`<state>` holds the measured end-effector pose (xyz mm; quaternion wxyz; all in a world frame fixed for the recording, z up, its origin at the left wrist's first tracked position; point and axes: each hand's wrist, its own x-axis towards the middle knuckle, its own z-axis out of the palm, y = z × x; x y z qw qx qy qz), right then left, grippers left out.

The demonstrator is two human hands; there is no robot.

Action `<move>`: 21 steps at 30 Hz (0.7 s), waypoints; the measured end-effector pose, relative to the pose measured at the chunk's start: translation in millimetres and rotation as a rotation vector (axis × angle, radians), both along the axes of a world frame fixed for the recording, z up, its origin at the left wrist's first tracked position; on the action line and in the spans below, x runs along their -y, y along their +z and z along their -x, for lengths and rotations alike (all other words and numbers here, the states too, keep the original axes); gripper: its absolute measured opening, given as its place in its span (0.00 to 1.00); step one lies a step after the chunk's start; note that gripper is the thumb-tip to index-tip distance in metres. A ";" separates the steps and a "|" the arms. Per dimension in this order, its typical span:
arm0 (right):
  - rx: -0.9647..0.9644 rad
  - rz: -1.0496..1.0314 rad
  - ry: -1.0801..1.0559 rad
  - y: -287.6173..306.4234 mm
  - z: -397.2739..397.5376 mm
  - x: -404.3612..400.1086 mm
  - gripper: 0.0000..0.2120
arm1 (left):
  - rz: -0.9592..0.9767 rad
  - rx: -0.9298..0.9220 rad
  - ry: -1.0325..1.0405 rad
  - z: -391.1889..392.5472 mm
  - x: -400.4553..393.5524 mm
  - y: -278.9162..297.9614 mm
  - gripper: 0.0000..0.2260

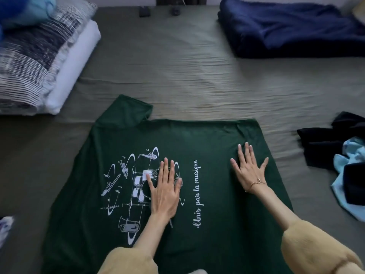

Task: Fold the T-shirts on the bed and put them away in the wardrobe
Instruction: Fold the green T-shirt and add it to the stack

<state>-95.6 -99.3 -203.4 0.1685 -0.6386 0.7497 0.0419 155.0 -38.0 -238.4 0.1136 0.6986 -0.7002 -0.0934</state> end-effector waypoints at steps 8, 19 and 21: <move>-0.034 0.083 -0.243 -13.4 10.1 -50.6 0.30 | 0.048 0.034 -0.003 0.2 -51.1 -0.8 0.25; -0.051 0.111 -0.086 -13.4 3.5 -53.3 0.29 | -0.031 -0.010 -0.027 2.3 -66.1 5.0 0.39; -0.062 0.126 -0.134 -12.9 8.7 -42.6 0.29 | -0.033 -0.016 -0.013 5.1 -61.7 9.9 0.40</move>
